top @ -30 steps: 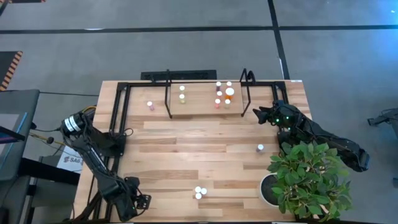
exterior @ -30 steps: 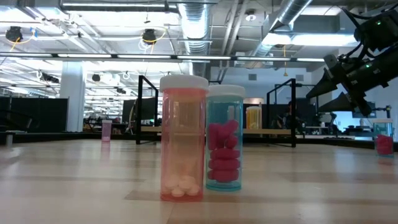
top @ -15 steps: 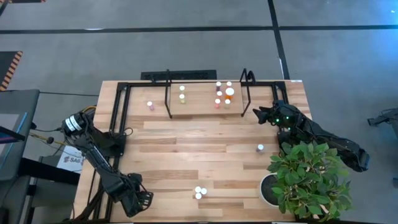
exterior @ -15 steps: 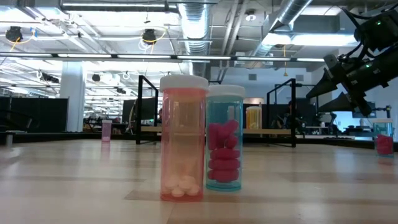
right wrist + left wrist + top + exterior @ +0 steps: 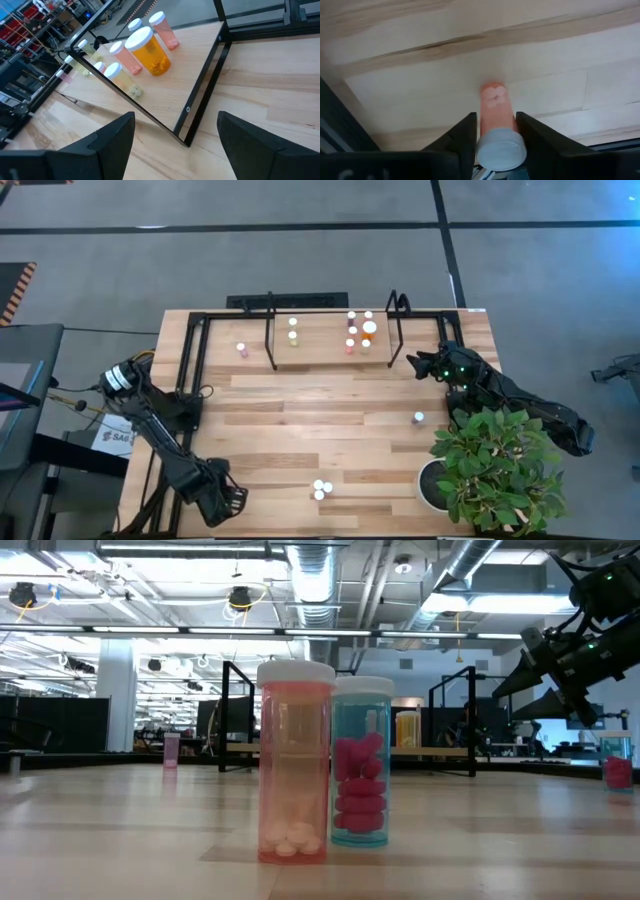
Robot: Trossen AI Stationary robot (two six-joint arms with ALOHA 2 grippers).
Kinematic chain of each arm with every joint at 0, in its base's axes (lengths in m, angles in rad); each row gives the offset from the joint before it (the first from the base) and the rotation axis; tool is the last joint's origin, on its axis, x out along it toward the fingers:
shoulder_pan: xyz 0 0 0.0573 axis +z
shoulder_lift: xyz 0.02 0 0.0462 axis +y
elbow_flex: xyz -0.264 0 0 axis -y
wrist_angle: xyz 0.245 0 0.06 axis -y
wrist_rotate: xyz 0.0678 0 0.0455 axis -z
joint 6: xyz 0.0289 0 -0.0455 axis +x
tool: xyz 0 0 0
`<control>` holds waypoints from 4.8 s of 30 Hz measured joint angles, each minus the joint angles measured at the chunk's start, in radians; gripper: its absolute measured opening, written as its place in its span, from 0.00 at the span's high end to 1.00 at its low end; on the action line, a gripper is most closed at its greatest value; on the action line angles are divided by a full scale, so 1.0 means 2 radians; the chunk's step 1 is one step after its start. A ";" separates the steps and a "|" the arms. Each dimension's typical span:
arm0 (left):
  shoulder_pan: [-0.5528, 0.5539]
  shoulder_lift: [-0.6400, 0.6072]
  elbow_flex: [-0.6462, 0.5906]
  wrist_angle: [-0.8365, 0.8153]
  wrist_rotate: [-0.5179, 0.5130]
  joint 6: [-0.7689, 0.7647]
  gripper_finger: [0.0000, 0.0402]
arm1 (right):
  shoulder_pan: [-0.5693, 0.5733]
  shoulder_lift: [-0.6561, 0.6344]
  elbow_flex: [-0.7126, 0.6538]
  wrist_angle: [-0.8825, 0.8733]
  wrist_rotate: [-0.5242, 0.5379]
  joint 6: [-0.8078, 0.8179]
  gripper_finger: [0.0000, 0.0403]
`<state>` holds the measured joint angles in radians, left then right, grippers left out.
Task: Pick and place medicine bottles onto shelf by color
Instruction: Put the pink pill bottle on the shelf
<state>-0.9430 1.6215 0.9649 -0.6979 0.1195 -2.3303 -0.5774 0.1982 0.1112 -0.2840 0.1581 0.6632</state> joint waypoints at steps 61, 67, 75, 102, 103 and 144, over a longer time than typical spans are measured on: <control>0.476 0.225 0.442 -0.278 -0.014 0.686 0.74 | 0.000 -0.001 0.000 0.000 0.000 0.000 0.24; 0.506 0.258 0.473 -0.295 0.004 0.817 0.74 | 0.000 -0.001 0.000 0.000 0.000 0.000 0.24; 0.535 0.271 0.469 -0.290 -0.016 0.900 0.74 | 0.000 -0.001 0.000 0.000 0.000 0.000 0.24; 0.553 0.270 0.405 -0.238 -0.040 0.944 0.74 | 0.000 -0.001 0.000 0.000 0.000 0.000 0.24; 0.553 0.270 0.403 -0.240 -0.040 0.944 0.74 | 0.000 -0.001 0.000 0.000 0.000 0.000 0.24; 0.551 0.263 0.420 -0.237 -0.087 0.866 0.28 | 0.000 -0.001 0.000 0.000 0.000 0.000 0.24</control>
<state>0.1595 2.1465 1.8047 -1.1718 -0.0542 -0.5981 -0.5776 0.1963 0.1116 -0.2840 0.1581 0.6632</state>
